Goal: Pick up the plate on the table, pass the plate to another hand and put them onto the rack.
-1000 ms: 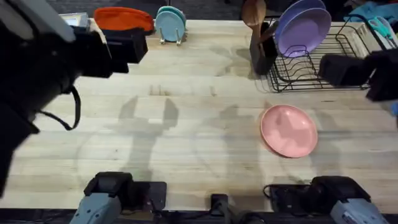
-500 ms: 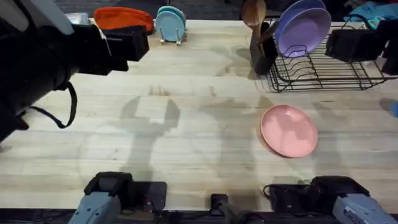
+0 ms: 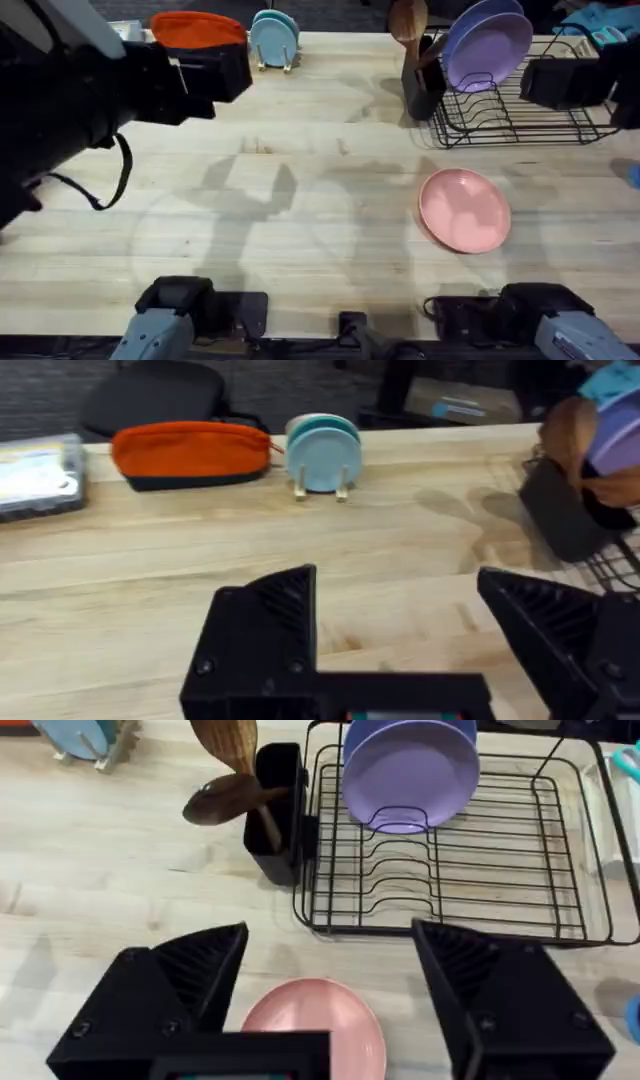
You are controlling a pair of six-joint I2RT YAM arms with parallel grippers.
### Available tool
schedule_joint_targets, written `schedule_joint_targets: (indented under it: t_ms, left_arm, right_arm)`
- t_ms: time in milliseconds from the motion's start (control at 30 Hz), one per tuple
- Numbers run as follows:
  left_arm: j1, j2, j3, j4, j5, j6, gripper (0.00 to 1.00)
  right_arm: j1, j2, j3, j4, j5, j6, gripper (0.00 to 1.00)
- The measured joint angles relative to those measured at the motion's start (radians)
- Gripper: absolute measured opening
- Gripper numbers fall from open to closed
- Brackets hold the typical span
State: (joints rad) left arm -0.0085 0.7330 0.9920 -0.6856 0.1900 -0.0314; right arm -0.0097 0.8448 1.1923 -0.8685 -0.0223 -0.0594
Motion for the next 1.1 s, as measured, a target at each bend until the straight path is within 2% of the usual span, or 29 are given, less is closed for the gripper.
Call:
schedule_joint_targets:
  t_ms: [167,267,400,567,733,767,833,867,900,933,1033,1100]
  left_arm:
    - [-0.047,0.0,0.0,-0.004,0.016,-0.017,0.995]
    - [-0.106,0.008,0.0,0.003,0.023,-0.026,0.995]
    - [-0.209,0.041,0.0,0.016,0.025,-0.032,0.996]
    - [-0.366,0.136,0.001,0.042,0.025,-0.036,0.996]
    - [-0.507,0.257,0.001,0.117,0.025,-0.037,0.996]
    - [-0.592,0.328,0.001,0.169,0.024,-0.037,0.996]
    - [-0.643,0.37,0.001,0.198,0.023,-0.037,0.996]
    - [-0.713,0.425,0.001,0.215,0.013,-0.037,0.996]
    - [-0.736,0.443,0.001,0.218,0.002,-0.037,0.996]
    - [-0.79,0.488,0.001,0.23,-0.024,-0.037,0.996]
    - [-0.836,0.536,0.001,0.264,-0.037,-0.037,0.996]
    - [-0.914,0.641,0.001,0.37,-0.051,-0.037,0.996]
  right_arm:
    - [-0.025,0.0,0.0,-0.045,0.029,0.019,0.994]
    - [-0.056,0.0,0.0,-0.053,0.048,0.031,0.994]
    - [-0.086,-0.001,0.01,-0.054,0.06,0.039,0.994]
    - [-0.092,-0.014,0.036,-0.052,0.064,0.042,0.994]
    - [-0.092,-0.019,0.042,-0.052,0.064,0.042,0.994]
    - [-0.092,-0.019,0.042,-0.052,0.064,0.045,0.994]
    - [-0.092,-0.019,0.042,-0.052,0.064,0.045,0.994]
    - [-0.092,-0.019,0.042,-0.052,0.064,0.045,0.994]
    - [-0.092,-0.019,0.042,-0.052,0.064,0.045,0.994]
    - [-0.092,-0.019,0.042,-0.052,0.064,0.045,0.994]
    - [-0.092,-0.019,0.042,-0.052,0.064,0.045,0.994]
    - [-0.092,-0.019,0.042,-0.052,0.064,0.045,0.994]
